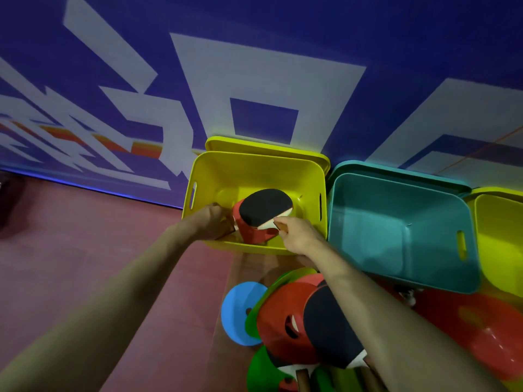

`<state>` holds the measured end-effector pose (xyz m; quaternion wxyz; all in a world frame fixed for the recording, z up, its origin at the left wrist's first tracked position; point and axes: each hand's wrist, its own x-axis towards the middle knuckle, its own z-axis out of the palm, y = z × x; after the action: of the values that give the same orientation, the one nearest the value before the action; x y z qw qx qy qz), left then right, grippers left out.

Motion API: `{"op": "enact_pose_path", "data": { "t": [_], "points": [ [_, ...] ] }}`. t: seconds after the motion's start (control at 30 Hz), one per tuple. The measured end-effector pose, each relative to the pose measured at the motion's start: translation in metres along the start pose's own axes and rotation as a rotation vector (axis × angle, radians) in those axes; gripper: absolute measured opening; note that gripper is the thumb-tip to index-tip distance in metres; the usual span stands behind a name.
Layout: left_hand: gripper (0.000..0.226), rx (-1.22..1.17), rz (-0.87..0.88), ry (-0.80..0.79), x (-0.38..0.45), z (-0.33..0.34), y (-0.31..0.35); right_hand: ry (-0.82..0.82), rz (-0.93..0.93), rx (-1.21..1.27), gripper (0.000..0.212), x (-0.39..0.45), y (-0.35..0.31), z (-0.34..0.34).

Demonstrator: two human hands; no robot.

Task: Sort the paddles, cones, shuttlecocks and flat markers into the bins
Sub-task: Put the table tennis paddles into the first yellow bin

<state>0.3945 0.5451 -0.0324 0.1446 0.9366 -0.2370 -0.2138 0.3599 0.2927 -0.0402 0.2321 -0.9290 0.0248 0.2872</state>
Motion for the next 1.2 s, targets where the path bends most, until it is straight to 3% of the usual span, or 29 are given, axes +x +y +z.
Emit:
{"op": "enact_pose_path", "data": {
  "t": [0.13, 0.23, 0.3, 0.47, 0.63, 0.87, 1.03, 1.1, 1.2],
  "points": [
    [0.017, -0.235, -0.044, 0.14, -0.029, -0.013, 0.03, 0.072, -0.019, -0.036, 0.037, -0.009, 0.002, -0.013],
    [0.023, -0.341, 0.05, 0.398, -0.061, -0.011, 0.077, 0.247, -0.15, 0.081, 0.034, -0.048, 0.009, -0.035],
    [0.024, -0.38, 0.078, 0.453, -0.082, 0.007, 0.107, 0.367, -0.196, 0.162, 0.032, -0.089, 0.03, -0.048],
    [0.024, -0.494, 0.082, 0.368, -0.115, 0.087, 0.179, 0.55, -0.067, 0.226, 0.029, -0.2, 0.139, -0.04],
    [0.027, -0.549, 0.104, 0.215, -0.135, 0.151, 0.247, 0.51, 0.096, 0.163, 0.032, -0.283, 0.242, 0.002],
    [0.04, -0.36, 0.052, 0.051, -0.131, 0.192, 0.332, 0.474, 0.077, 0.338, 0.03, -0.315, 0.275, 0.03],
    [0.055, -0.22, -0.126, -0.005, -0.112, 0.219, 0.384, 0.387, -0.015, 0.403, 0.025, -0.333, 0.283, 0.023],
    [0.051, -0.242, -0.213, -0.004, -0.102, 0.23, 0.399, 0.376, -0.061, 0.406, 0.024, -0.344, 0.293, 0.02],
    [0.051, -0.308, -0.496, 0.028, -0.089, 0.248, 0.413, 0.381, -0.105, 0.382, 0.026, -0.358, 0.319, 0.015]
  ]
}}
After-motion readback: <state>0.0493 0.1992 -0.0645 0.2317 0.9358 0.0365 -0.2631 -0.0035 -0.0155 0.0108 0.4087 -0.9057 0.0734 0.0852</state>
